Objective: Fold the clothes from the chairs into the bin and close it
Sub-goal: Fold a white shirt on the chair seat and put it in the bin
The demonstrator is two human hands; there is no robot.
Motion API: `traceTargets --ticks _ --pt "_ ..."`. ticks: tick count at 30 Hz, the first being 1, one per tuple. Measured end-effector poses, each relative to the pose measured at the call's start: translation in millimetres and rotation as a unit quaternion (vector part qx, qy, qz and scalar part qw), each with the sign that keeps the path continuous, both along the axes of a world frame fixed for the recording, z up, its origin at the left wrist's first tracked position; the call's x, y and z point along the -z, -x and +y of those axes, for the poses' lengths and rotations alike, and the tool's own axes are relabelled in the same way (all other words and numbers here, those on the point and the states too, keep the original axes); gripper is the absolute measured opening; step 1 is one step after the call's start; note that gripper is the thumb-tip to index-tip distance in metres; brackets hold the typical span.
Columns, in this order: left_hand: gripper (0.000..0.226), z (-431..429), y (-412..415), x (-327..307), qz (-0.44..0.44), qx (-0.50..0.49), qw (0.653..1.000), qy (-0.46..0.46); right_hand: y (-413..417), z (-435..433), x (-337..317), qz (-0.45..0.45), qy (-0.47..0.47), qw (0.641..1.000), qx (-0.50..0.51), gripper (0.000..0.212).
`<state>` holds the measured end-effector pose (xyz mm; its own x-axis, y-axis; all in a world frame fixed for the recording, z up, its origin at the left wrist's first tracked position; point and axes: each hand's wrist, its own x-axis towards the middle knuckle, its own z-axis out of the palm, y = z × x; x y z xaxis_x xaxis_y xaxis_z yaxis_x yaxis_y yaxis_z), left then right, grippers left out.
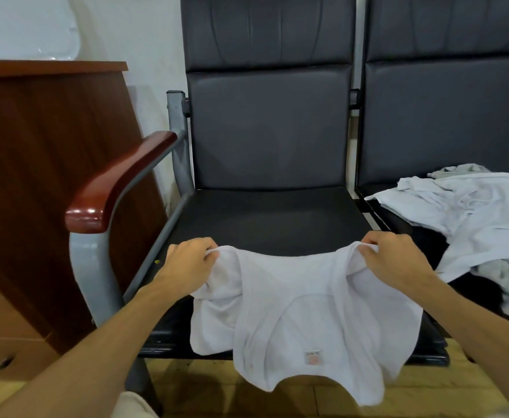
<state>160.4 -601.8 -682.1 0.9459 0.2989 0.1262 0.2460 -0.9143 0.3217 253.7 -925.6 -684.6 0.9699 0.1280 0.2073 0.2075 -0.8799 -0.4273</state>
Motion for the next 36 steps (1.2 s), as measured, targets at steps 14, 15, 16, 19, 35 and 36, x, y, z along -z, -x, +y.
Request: traceTargets --ticks 14,15,16,19,35,36 --pt "0.012 -48 47 -42 -0.098 0.011 0.981 0.165 65 10 -45 0.044 -0.123 0.982 -0.135 0.017" --pt "0.013 -53 51 -51 -0.077 0.016 0.983 0.165 71 12 -54 0.037 -0.139 0.979 -0.143 0.015" --pt "0.016 -57 55 -62 -0.046 0.028 0.987 0.150 77 15 -66 0.031 -0.154 0.976 -0.150 0.013" --pt "0.025 -62 69 -109 0.040 0.090 0.992 0.080 95 21 -111 -0.003 -0.200 0.964 -0.175 0.012" --pt "0.018 -103 169 -326 -0.227 0.128 0.757 0.599 172 7 -319 -0.203 -0.526 0.821 -0.087 0.012" --pt "0.020 -101 169 -326 -0.231 0.130 0.743 0.614 173 4 -320 -0.218 -0.521 0.822 -0.077 0.012"
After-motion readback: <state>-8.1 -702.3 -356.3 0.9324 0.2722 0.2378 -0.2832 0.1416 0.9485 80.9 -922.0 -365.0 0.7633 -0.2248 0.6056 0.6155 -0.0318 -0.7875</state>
